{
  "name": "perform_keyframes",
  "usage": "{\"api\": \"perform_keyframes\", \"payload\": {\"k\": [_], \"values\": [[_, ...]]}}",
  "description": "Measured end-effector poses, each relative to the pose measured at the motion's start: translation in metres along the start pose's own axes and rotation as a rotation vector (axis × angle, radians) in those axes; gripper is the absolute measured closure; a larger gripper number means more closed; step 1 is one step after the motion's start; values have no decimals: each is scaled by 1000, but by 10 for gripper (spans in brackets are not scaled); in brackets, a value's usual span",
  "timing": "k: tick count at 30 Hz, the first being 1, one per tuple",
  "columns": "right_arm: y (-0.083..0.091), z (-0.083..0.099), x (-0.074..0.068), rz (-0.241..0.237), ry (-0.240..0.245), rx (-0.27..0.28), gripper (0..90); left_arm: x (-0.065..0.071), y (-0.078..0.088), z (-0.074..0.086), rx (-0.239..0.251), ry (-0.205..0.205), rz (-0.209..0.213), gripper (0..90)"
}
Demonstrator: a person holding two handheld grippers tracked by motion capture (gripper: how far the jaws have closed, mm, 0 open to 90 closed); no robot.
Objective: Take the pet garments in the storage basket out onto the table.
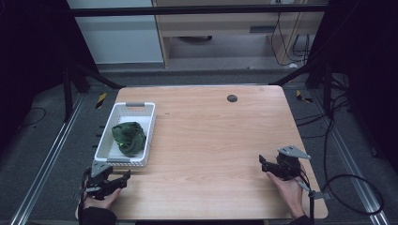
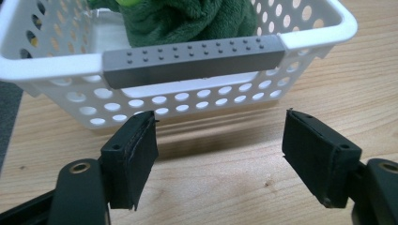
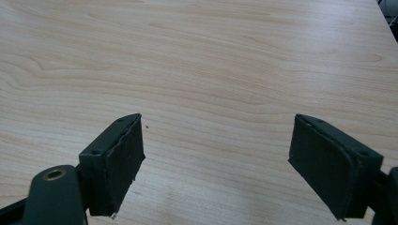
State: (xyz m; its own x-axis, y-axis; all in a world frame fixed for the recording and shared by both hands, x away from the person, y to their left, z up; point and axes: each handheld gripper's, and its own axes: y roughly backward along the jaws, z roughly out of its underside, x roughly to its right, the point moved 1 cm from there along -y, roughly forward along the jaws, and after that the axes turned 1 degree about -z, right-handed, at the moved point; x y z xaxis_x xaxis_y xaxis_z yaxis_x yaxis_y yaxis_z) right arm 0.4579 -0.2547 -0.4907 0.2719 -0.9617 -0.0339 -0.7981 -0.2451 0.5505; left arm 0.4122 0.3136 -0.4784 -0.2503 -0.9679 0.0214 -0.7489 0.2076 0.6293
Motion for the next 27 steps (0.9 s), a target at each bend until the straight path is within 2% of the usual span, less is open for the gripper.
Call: {"api": "perform_keyframes", "payload": {"k": [6, 13, 19, 27], "values": [[2, 0, 2, -2, -6, 9, 178, -2, 4, -1, 0, 17, 13, 257], [2, -2, -2, 10, 13, 6, 174, -3, 10, -5, 11, 28, 34, 254], [1, -2, -4, 7, 14, 1, 169, -5, 14, -7, 14, 45, 33, 253], [2, -2, -3, 8, 6, 2, 167, -11, 30, -22, 50, 54, 42, 250]]}}
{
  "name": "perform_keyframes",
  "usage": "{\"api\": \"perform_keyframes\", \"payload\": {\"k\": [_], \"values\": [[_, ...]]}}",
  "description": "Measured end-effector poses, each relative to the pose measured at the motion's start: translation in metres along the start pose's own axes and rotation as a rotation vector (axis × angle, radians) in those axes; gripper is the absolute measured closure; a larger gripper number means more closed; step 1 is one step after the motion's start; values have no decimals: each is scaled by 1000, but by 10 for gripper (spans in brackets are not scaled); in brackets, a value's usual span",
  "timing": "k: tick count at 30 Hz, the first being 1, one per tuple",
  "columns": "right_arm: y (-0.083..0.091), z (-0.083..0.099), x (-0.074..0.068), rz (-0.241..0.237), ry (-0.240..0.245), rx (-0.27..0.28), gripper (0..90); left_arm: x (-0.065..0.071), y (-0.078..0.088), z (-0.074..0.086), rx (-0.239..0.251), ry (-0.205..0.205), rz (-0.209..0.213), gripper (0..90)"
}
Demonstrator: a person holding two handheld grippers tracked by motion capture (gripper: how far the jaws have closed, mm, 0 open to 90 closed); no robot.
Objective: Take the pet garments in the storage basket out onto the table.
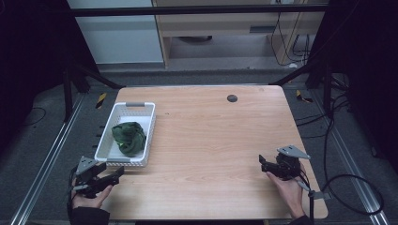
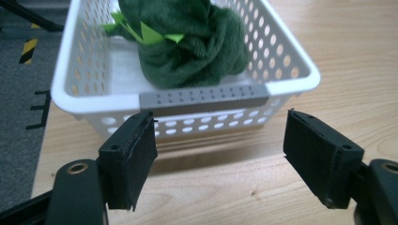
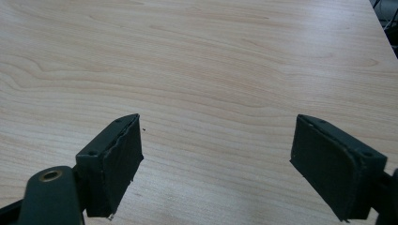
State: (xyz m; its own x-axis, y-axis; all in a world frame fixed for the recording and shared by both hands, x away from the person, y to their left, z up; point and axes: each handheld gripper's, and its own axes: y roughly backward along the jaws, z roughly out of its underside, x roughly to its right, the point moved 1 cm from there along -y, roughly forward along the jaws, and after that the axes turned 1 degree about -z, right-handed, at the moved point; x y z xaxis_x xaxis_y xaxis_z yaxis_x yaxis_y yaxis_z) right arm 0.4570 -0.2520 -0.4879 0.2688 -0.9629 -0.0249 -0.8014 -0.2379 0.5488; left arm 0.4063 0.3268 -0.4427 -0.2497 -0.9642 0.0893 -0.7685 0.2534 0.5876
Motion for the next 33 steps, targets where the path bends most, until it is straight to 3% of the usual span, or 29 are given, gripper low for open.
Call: {"api": "perform_keyframes", "payload": {"k": [7, 12, 22, 33], "values": [[-1, 0, 0, 7, 6, -5, 164, -5, 11, -15, 24, -5, 7, 249], [-2, 0, 0, 6, 4, -8, 162, -5, 14, -33, 34, -35, -1, 246], [-3, 0, -1, 6, 11, -15, 159, 4, 0, -67, 40, -97, -8, 230], [-4, 0, -1, 4, 15, -20, 159, 2, -16, -90, 13, -109, -23, 212]]}}
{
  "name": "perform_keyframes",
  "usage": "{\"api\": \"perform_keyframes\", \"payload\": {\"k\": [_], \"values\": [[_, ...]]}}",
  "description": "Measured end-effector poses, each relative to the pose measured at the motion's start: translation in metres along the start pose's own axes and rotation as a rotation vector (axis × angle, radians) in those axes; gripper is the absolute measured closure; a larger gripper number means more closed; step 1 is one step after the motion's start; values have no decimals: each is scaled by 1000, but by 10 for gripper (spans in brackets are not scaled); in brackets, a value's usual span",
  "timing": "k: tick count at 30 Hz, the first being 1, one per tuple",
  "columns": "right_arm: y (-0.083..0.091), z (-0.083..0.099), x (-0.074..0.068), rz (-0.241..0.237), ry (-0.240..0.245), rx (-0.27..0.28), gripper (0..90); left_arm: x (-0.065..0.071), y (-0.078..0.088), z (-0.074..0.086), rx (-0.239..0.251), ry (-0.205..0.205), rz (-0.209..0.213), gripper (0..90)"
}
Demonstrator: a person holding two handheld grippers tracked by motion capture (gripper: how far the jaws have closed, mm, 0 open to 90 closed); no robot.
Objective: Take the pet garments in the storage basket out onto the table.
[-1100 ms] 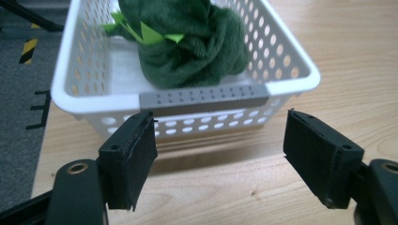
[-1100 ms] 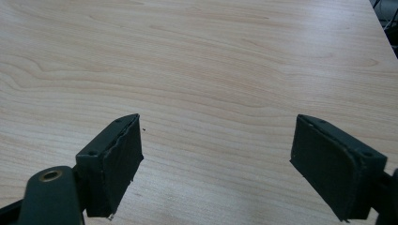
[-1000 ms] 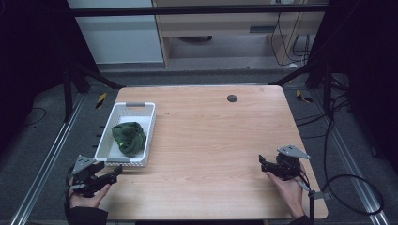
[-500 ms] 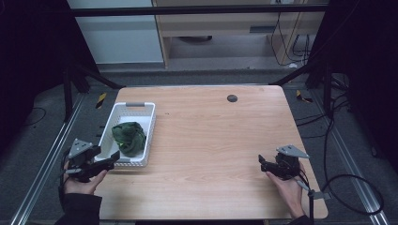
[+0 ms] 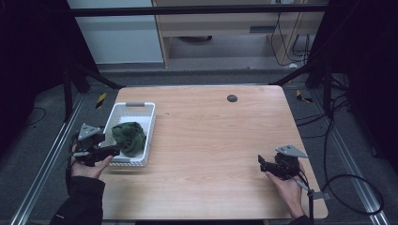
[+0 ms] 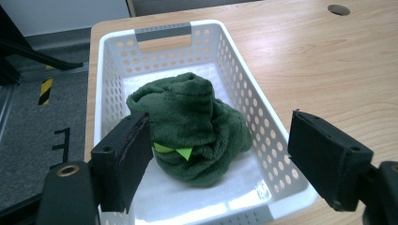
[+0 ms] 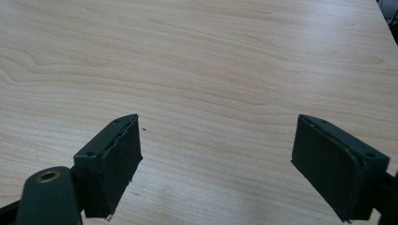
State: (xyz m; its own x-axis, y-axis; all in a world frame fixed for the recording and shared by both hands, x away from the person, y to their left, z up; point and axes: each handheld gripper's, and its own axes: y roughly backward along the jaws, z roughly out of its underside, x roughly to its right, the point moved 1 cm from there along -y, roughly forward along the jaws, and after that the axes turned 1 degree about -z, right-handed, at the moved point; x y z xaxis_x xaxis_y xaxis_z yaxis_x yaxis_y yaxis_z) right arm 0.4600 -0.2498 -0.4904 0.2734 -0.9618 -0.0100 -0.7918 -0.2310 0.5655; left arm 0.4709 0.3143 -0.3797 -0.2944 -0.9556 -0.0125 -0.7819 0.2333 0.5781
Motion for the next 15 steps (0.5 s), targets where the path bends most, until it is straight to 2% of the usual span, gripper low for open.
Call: {"api": "perform_keyframes", "payload": {"k": [15], "values": [[-1, 0, 0, 5, 9, -4, 156, -8, -22, -24, -58, -16, -2, 208]]}}
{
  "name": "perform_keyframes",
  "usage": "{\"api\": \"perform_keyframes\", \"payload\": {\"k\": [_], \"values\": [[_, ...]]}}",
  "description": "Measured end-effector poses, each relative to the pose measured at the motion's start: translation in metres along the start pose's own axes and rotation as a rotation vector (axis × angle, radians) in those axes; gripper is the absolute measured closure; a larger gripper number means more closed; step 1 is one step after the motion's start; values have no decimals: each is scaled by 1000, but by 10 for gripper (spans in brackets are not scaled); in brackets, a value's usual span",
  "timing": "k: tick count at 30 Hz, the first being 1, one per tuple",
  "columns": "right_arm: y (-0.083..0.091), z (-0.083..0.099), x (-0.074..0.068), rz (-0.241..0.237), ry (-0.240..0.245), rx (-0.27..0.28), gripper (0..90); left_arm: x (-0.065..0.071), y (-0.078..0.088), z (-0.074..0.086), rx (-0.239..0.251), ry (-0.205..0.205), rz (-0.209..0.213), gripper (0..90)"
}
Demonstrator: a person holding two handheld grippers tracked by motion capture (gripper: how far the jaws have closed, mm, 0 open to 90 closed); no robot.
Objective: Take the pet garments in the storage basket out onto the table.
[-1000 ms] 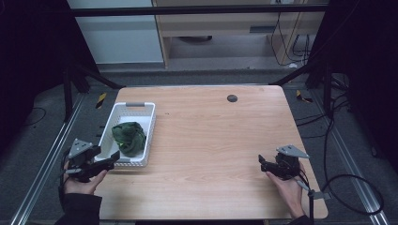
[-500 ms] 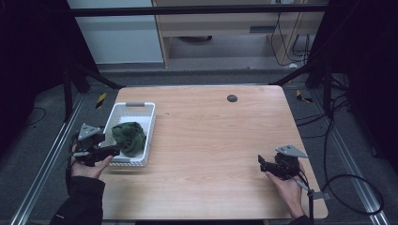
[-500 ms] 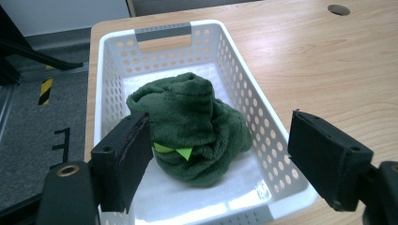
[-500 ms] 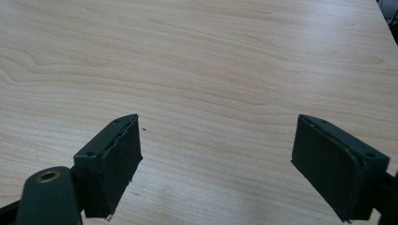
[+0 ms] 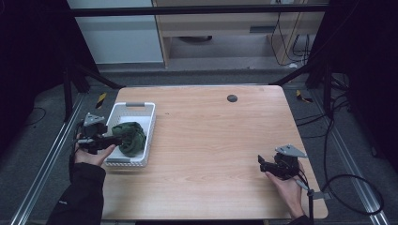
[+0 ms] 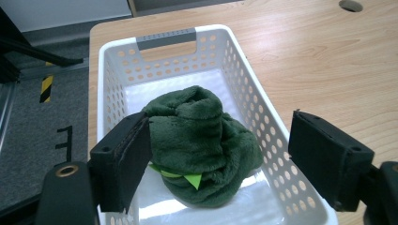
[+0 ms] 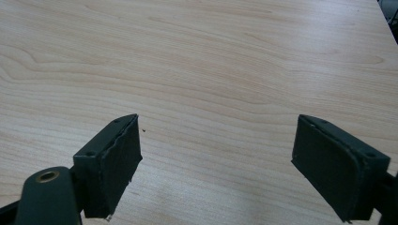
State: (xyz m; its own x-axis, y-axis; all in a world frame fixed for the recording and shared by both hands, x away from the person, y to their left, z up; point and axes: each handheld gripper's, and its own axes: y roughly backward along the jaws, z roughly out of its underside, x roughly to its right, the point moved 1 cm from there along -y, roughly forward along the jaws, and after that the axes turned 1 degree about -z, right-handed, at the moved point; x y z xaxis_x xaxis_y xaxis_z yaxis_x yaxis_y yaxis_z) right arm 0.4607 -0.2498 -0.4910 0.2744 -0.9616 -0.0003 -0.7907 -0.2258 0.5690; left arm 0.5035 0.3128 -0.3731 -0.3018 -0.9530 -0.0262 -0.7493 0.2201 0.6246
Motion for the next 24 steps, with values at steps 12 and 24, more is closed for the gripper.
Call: {"api": "perform_keyframes", "payload": {"k": [12, 24], "values": [[-1, 0, 0, 1, 4, -4, 157, -12, -19, -12, -34, -6, -22, 200], [-2, 0, 0, -2, 2, -12, 155, -26, -34, -18, -86, 7, -38, 194]]}}
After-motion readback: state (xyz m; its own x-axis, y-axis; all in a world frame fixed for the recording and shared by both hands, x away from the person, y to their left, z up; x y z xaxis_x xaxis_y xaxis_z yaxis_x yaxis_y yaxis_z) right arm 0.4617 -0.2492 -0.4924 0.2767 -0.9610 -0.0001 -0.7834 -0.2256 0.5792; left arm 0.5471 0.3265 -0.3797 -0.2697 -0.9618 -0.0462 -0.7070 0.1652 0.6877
